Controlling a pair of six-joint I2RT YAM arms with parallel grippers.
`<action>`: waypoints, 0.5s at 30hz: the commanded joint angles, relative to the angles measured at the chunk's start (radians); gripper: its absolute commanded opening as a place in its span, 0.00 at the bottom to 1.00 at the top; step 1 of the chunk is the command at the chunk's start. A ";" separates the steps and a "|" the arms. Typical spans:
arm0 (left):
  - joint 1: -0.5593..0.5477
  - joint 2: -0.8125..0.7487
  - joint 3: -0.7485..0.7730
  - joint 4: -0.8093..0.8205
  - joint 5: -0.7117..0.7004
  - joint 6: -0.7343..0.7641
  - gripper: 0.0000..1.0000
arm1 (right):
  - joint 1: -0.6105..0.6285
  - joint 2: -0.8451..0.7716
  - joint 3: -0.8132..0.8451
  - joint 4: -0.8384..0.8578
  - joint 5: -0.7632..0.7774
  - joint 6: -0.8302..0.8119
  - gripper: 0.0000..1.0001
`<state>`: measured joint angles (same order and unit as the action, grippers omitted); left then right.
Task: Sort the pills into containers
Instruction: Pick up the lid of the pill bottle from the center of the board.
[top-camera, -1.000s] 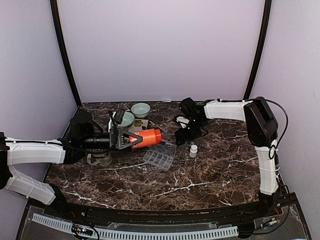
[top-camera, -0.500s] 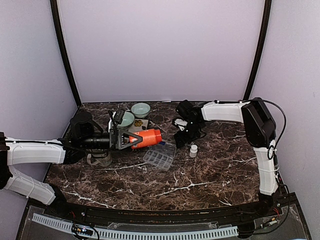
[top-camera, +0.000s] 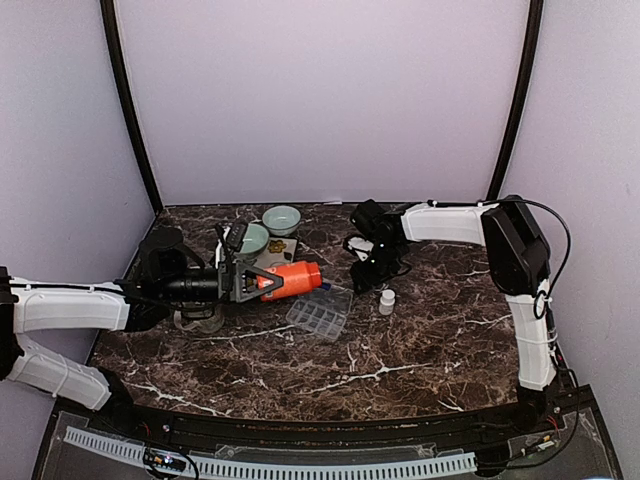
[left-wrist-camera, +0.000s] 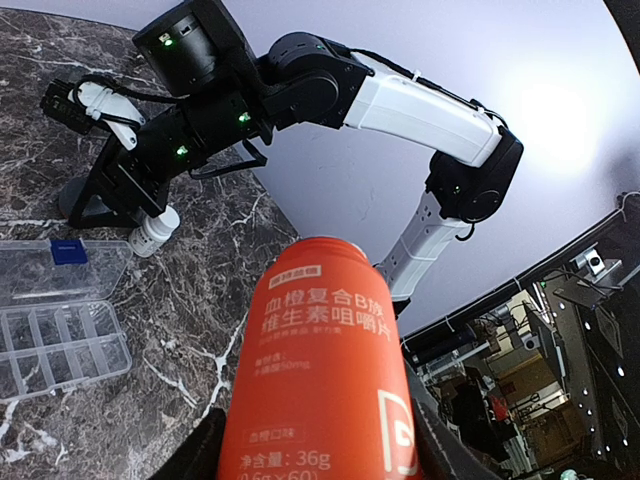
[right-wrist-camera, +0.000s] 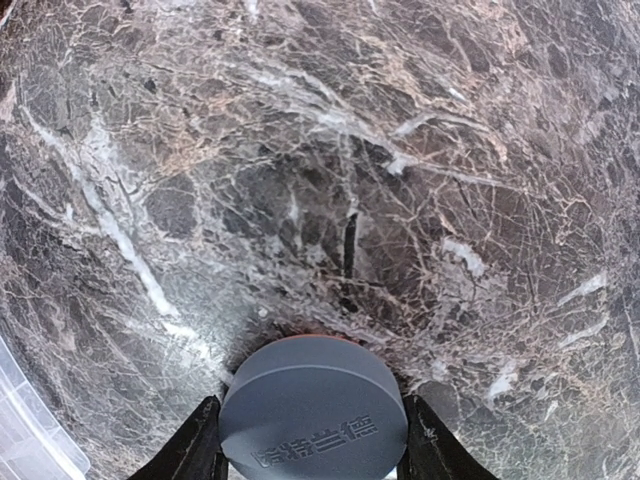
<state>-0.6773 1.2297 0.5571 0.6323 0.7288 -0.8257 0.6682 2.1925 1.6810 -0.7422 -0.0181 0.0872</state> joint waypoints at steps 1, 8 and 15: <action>-0.005 -0.057 -0.041 0.010 -0.034 0.012 0.04 | 0.010 -0.012 -0.006 0.020 -0.008 0.006 0.35; -0.024 -0.110 -0.106 0.015 -0.107 0.001 0.04 | 0.005 -0.050 -0.029 0.054 -0.017 0.017 0.33; -0.082 -0.167 -0.155 0.009 -0.232 -0.009 0.04 | -0.003 -0.087 -0.045 0.079 -0.010 0.028 0.32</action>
<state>-0.7284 1.1088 0.4244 0.6163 0.5827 -0.8307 0.6678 2.1689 1.6501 -0.7010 -0.0261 0.0933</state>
